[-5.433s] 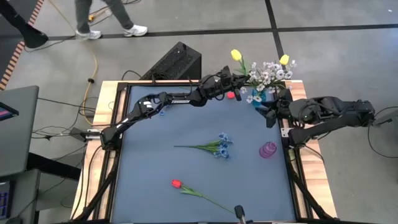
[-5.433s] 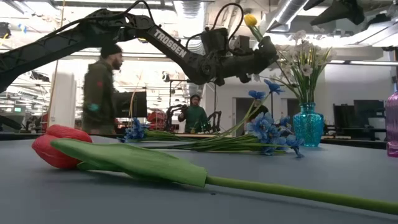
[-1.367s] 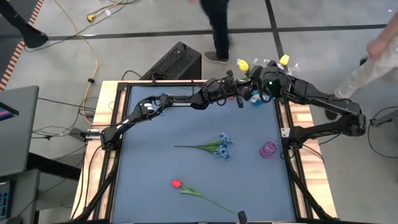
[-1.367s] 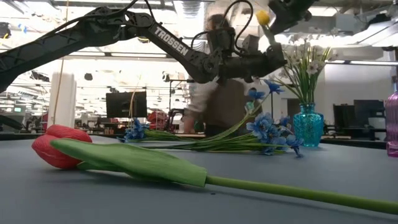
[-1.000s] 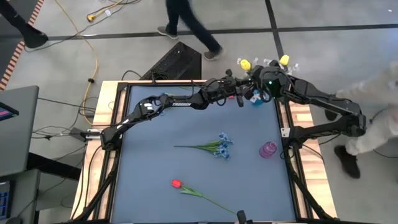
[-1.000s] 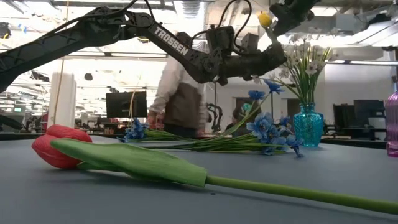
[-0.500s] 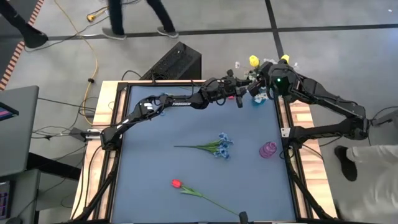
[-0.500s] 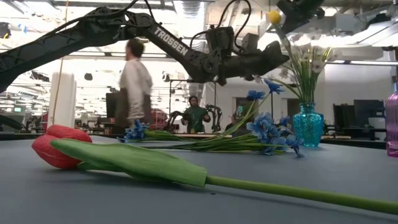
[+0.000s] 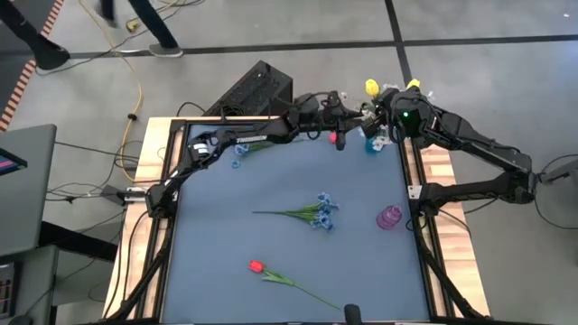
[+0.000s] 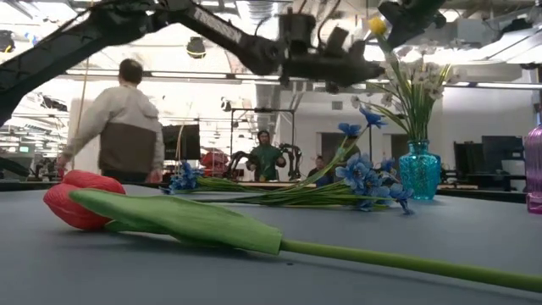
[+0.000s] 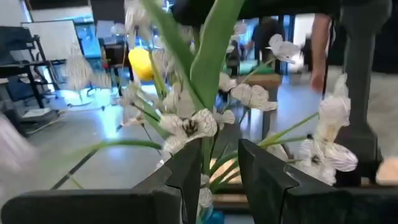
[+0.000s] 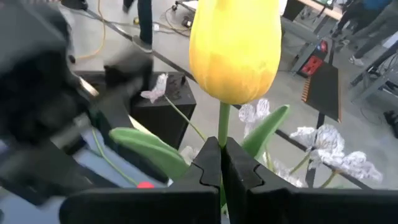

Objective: Sort flowers into vase by color
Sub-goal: Put the yellow flower into the blue vase

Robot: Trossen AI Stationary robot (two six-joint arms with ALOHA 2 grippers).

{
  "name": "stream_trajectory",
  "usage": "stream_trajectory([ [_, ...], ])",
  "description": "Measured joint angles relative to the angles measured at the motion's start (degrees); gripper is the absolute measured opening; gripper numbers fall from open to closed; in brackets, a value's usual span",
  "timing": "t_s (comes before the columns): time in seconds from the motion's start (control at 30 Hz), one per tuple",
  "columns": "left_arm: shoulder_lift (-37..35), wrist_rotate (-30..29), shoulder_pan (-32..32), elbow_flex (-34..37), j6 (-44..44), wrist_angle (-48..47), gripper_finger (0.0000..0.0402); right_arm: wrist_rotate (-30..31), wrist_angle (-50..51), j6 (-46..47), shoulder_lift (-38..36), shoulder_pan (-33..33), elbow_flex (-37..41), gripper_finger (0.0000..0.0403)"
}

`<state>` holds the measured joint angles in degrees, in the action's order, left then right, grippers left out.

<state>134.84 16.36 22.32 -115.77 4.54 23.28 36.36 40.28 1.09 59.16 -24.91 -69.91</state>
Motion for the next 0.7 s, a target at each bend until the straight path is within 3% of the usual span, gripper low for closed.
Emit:
stream_trajectory([
  [0.27,-8.37,-0.28,-0.19,-0.04,12.82,-22.13,0.0096,-0.02,2.22,0.54,0.04,0.00,0.00,0.0025],
  [0.7,-18.50,3.26,-0.04,-0.02,18.40,-51.40,0.0096,0.01,6.28,3.62,0.04,0.00,0.23,0.0025],
])
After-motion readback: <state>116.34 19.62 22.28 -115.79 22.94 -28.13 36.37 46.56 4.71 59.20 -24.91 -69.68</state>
